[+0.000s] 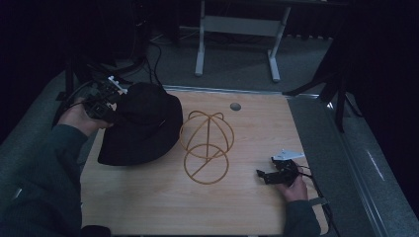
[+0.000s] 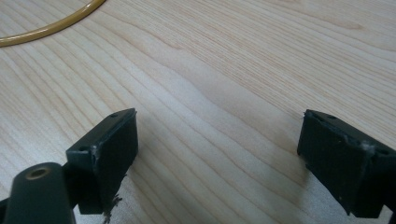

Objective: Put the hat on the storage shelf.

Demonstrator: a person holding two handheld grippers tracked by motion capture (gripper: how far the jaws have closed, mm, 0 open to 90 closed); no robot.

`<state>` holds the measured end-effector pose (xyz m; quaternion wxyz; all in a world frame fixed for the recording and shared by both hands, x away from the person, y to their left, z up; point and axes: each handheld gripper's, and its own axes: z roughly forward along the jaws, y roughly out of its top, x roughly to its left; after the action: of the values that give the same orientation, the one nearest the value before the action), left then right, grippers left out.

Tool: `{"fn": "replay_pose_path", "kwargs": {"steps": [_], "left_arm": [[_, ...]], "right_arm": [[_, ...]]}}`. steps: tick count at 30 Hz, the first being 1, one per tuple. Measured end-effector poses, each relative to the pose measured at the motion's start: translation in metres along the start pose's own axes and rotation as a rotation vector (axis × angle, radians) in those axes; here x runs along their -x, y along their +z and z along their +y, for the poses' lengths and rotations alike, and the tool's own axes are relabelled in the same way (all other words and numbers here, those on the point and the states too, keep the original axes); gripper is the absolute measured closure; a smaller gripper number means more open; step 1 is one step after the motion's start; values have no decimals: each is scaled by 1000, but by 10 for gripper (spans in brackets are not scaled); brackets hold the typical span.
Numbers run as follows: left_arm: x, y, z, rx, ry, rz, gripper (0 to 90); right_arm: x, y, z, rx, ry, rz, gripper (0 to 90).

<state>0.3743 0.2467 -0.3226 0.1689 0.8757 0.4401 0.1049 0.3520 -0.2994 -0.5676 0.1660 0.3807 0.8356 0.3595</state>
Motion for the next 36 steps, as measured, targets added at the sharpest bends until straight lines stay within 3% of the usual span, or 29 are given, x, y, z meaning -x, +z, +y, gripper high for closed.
{"fn": "replay_pose_path", "kwargs": {"steps": [8, 21, 27, 36], "left_arm": [[0, -11, 3, 23, 5, -17, 864], [0, -28, 8, 41, 25, -6, 863], [2, -36, 8, 64, 44, -22, 863], [3, -46, 10, 75, 75, -3, 863]], "right_arm": [[0, 0, 0, 0, -2, 1, 122], [0, 0, 0, 0, -2, 2, 122], [0, 0, 0, 0, -2, 2, 122], [0, 0, 0, 0, -4, 2, 122]]}}
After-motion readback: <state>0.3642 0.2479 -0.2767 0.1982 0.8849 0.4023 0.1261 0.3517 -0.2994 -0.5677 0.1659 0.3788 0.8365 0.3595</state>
